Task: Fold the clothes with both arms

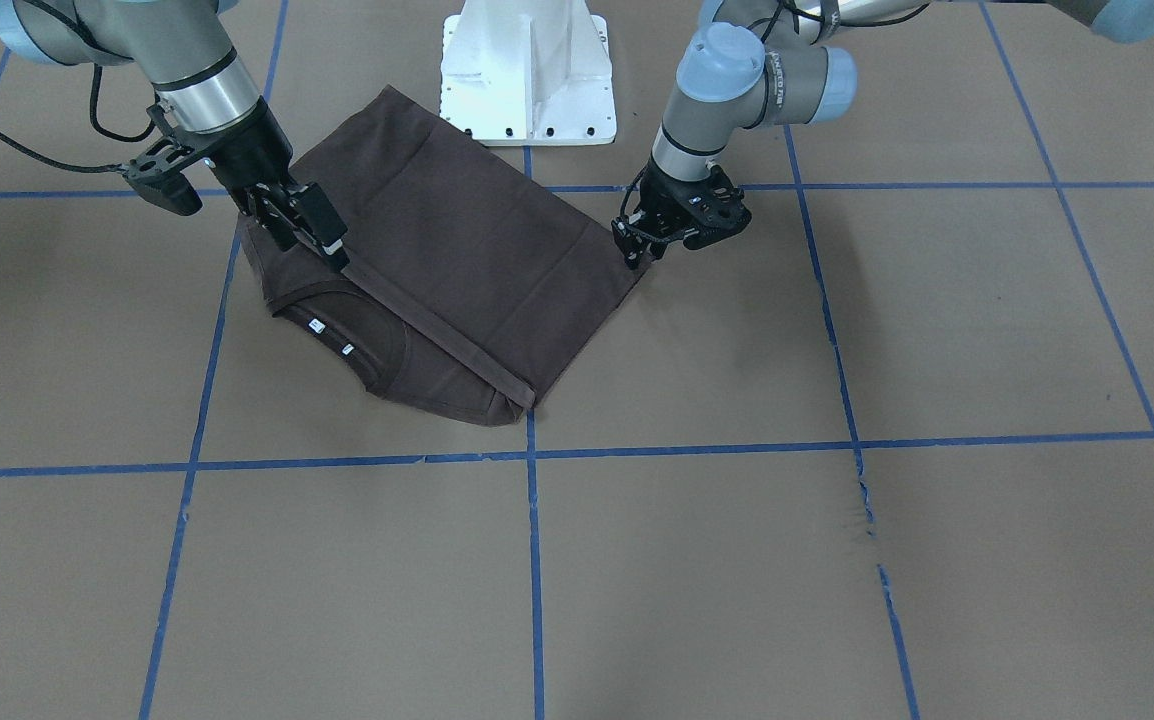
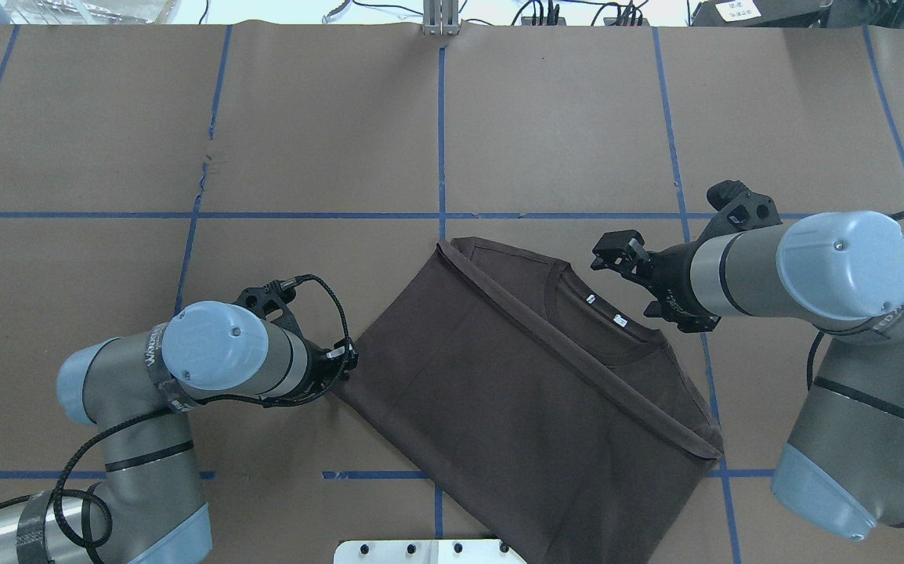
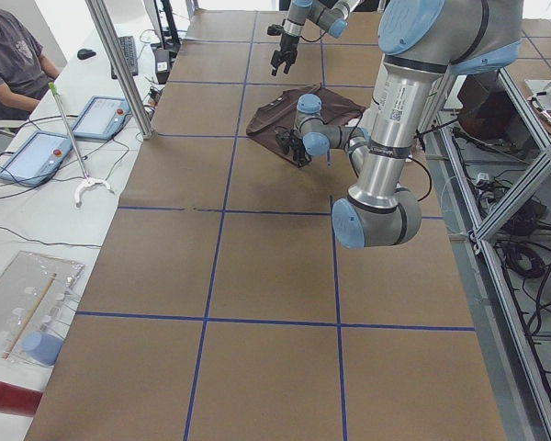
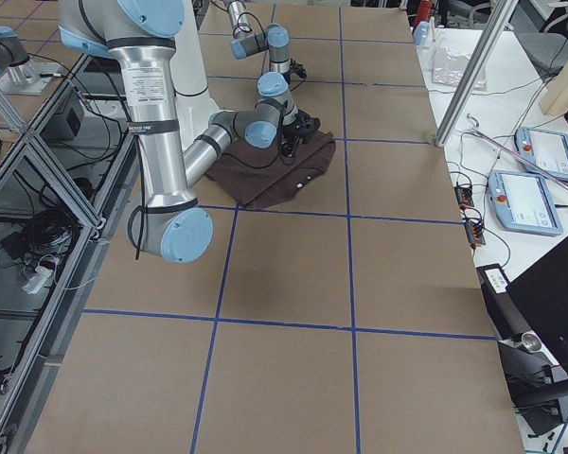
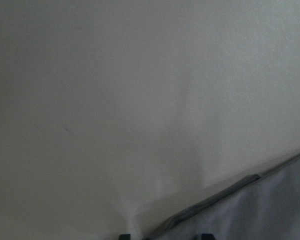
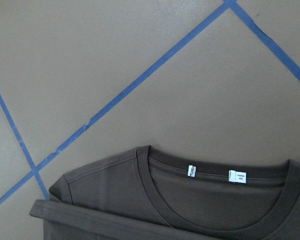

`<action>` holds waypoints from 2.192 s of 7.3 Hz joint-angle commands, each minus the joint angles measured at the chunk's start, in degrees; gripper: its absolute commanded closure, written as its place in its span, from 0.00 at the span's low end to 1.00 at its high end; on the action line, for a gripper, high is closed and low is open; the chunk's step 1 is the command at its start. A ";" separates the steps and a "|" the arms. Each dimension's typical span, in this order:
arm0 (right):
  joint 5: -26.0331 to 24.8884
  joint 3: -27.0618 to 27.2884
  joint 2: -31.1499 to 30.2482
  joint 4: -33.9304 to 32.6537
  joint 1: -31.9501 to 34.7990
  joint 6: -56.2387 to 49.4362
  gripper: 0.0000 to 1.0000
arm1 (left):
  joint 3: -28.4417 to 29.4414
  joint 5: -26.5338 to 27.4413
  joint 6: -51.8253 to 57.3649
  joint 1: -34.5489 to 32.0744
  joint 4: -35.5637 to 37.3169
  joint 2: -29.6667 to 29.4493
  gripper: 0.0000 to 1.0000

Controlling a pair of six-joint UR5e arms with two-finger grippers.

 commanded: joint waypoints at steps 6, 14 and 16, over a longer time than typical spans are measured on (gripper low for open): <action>-0.33 -1.23 3.24 0.27 -0.52 1.07 0.00 | -4.59 -0.03 18.48 -10.35 11.05 -1.64 1.00; -1.38 -7.44 9.46 3.35 -1.32 0.64 0.00 | 28.90 -2.83 20.38 -26.13 -17.60 -21.64 0.46; -1.30 -13.96 14.84 1.95 -3.58 -2.15 0.00 | 10.62 -10.65 19.23 -26.22 -17.60 -8.30 0.46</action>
